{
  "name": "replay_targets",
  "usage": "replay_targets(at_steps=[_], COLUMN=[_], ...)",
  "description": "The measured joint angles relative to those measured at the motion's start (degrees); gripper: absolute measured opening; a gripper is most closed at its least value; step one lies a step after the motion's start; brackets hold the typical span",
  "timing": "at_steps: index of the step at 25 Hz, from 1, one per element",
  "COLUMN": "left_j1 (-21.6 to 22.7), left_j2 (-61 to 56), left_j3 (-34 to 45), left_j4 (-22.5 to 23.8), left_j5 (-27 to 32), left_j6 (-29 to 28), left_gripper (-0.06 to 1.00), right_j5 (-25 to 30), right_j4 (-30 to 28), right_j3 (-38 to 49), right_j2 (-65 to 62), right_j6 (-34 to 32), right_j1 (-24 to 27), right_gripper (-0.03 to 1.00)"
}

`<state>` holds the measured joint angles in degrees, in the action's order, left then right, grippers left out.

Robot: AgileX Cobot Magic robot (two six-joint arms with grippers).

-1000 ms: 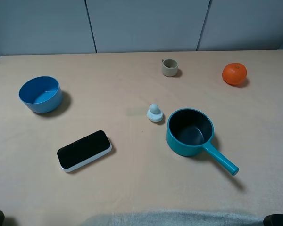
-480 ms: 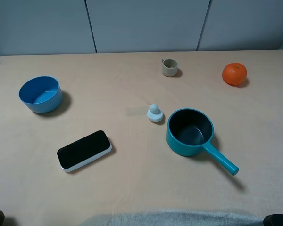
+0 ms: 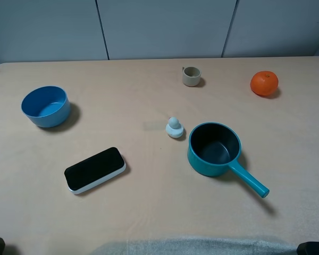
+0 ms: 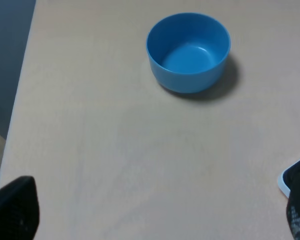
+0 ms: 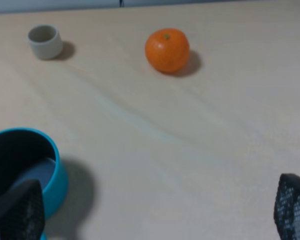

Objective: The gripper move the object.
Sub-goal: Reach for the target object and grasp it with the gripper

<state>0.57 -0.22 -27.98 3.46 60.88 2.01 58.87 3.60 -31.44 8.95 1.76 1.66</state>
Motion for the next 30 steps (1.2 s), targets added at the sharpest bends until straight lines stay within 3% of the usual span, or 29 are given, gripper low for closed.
replay_targets(at_steps=[15, 30], left_j1=[0.0, 0.0], left_j2=[0.0, 0.0], left_j3=[0.0, 0.0], left_j4=[0.0, 0.0], left_j5=[0.0, 0.0], left_j6=[0.0, 0.0], left_gripper=[0.99, 0.99], right_j5=[-0.06, -2.38], right_j4=[9.41, 11.11], right_j3=[-8.6, -8.77], right_j2=[21.44, 38.43], right_j6=[9.28, 9.98], right_j1=[0.0, -11.09], right_gripper=[0.69, 0.69])
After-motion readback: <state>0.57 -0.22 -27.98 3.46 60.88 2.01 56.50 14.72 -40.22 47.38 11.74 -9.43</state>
